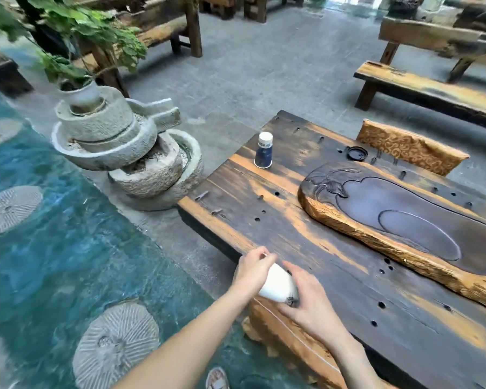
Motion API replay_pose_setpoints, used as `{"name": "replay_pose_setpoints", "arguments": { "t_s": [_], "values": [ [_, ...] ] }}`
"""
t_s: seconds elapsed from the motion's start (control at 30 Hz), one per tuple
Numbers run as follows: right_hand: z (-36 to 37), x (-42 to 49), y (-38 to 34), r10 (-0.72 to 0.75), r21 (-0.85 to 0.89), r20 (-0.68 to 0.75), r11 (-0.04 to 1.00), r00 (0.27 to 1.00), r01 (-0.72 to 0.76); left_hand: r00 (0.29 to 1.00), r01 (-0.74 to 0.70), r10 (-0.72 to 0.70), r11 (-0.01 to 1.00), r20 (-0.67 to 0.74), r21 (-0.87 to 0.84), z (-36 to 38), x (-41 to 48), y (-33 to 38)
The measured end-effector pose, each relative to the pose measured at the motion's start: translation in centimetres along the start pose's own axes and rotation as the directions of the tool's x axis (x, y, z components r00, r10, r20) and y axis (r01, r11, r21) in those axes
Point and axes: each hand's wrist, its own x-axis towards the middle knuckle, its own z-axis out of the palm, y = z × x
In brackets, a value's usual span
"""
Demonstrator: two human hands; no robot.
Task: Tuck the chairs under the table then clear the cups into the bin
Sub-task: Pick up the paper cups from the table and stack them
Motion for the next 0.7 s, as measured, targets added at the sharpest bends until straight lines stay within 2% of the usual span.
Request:
{"name": "replay_pose_setpoints", "arguments": {
  "t_s": [0.03,0.1,0.27,0.4,0.7],
  "values": [
    [0.7,0.8,-1.6,-0.007,-0.079,-0.002,0.997,1.000,0.007,1.000,0.016,-0.016,1.000,-0.005,-0.008,-0.9,0.3,0.1],
    [1.6,2.2,-3.8,0.024,-0.089,-0.049,0.996,0.999,-0.028,0.999,0.031,-0.032,0.999,-0.040,-0.034,-2.5,1.3,0.3],
    [2.6,4.9,-4.7,0.120,0.109,-0.137,0.988,0.983,-0.105,0.997,-0.003,-0.012,0.985,-0.082,-0.171,-6.5,3.9,0.1],
    [3.3,7.3,-4.0,0.183,0.238,-0.210,0.962,0.960,-0.131,0.998,0.042,-0.058,0.938,-0.035,-0.345,-9.6,6.6,0.0],
    [5.2,17.9,-1.7,0.415,0.431,-0.252,0.857,0.874,-0.282,0.996,0.079,-0.089,0.948,-0.018,-0.307,-15.0,17.2,-0.8]
  ]
}}
